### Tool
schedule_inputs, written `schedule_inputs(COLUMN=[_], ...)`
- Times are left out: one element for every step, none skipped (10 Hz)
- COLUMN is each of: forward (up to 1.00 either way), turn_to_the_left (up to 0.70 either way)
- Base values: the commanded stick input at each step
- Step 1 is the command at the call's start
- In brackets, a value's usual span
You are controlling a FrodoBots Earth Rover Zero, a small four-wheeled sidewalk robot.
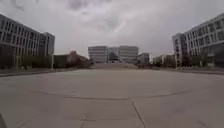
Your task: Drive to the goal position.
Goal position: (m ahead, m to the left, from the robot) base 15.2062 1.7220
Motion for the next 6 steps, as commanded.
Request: schedule_inputs(forward=[0.7,0.7,0.7,0.7,0.7,0.7], turn_to_the_left=[-0.01,-0.01,-0.01,-0.01,-0.01,-0.01])
